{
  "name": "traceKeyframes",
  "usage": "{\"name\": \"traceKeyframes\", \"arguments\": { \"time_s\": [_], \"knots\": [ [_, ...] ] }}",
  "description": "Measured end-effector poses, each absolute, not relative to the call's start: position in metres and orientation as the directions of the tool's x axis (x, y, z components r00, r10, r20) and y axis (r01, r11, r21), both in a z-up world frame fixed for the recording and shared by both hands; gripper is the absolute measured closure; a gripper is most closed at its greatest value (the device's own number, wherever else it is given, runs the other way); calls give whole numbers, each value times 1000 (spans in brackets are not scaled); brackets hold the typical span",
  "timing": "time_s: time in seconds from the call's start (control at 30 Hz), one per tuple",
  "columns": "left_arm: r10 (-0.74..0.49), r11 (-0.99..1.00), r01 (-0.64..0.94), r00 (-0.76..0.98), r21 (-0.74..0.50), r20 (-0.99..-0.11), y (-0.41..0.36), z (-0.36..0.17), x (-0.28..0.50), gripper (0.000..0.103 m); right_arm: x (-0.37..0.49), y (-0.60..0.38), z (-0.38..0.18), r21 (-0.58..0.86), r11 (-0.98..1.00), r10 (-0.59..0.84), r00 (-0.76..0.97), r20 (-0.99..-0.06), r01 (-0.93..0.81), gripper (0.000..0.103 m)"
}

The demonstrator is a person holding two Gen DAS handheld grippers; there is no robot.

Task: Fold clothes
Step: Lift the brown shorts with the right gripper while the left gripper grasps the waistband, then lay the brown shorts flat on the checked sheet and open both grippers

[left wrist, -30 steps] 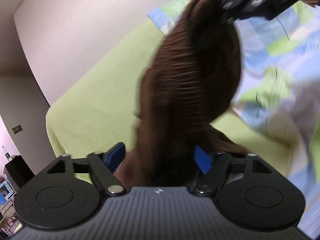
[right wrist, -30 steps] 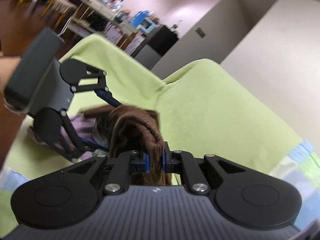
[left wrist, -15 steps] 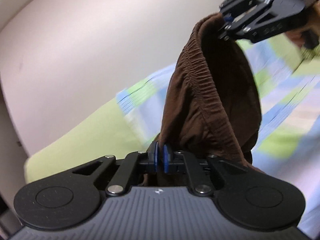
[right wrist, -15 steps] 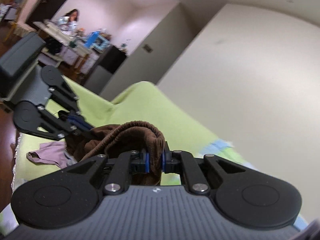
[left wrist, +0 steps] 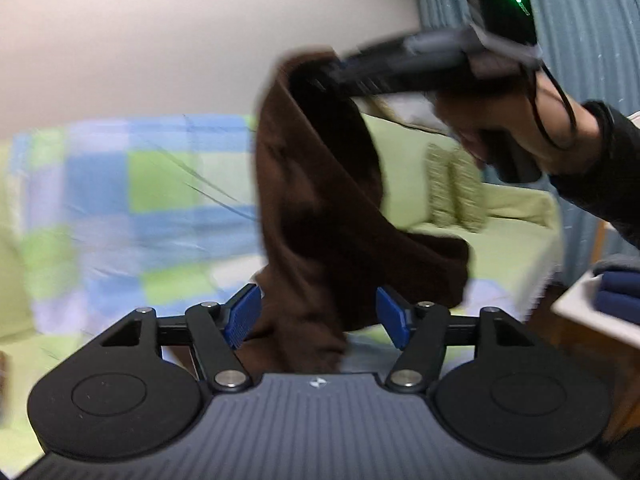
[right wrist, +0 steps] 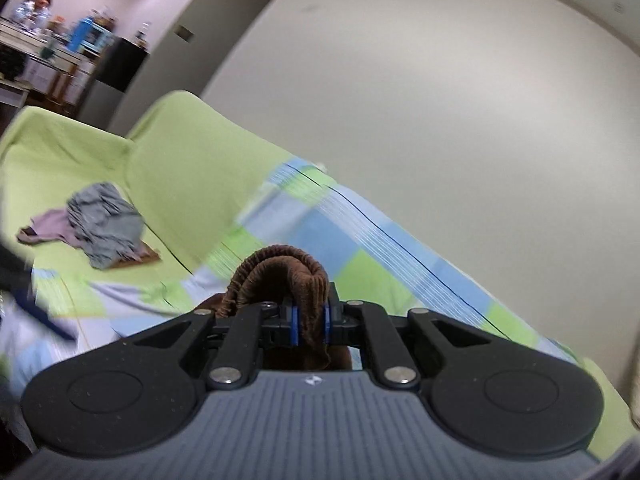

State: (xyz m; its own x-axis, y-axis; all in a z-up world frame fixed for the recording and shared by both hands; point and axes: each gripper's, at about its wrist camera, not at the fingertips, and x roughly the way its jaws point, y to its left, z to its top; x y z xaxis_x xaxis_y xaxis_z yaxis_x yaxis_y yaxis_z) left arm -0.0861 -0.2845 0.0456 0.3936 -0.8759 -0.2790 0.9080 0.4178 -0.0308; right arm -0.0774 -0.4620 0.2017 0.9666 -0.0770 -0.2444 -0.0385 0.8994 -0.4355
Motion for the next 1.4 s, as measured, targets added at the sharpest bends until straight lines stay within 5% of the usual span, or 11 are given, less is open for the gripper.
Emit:
{"name": "traceKeyframes", "arguments": {
  "time_s": [0.23, 0.4, 0.47, 0.53, 0.57, 0.73, 0.93, 1.17, 1.3, 1.4],
  "knots": [
    [-891, 372, 928, 348, -31, -290, -347, 24, -101, 18, -96, -501, 195, -427, 902, -196, 944, -265, 67, 95],
    [-829, 489, 872, 478, 38, -290, -377, 16, -119, 18, -105, -518, 202, -355, 930, -205, 937, -284, 96, 95],
    [-792, 514, 849, 525, 123, -310, -387, 11, -121, 29, -109, -525, 205, -341, 934, -208, 935, -286, 104, 95],
    [-797, 494, 861, 503, 118, -333, -378, 13, -121, 74, -108, -533, 203, -346, 931, -225, 932, -284, 119, 95],
    [-798, 493, 863, 499, 111, -337, -375, 15, -130, 83, -107, -535, 202, -347, 930, -229, 931, -285, 123, 95],
    [-801, 483, 863, 504, 149, -322, -341, 45, -78, 89, -119, -566, 192, -381, 913, -269, 916, -296, 145, 95],
    [-799, 497, 791, 578, 356, -169, -295, 150, -63, 89, -177, -586, 208, -341, 924, -270, 925, -268, 171, 95],
    [-785, 538, 663, 619, 521, 24, -279, 260, -100, 89, -221, -563, 278, -377, 890, -287, 957, -29, 256, 95],
    [-765, 544, 624, 643, 562, 27, -288, 272, -102, 88, -212, -571, 304, -412, 865, -302, 953, 28, 286, 95],
    [-748, 531, 635, 663, 561, -42, -313, 249, -73, 88, -183, -585, 292, -422, 865, -311, 950, -27, 271, 95]
  ]
}}
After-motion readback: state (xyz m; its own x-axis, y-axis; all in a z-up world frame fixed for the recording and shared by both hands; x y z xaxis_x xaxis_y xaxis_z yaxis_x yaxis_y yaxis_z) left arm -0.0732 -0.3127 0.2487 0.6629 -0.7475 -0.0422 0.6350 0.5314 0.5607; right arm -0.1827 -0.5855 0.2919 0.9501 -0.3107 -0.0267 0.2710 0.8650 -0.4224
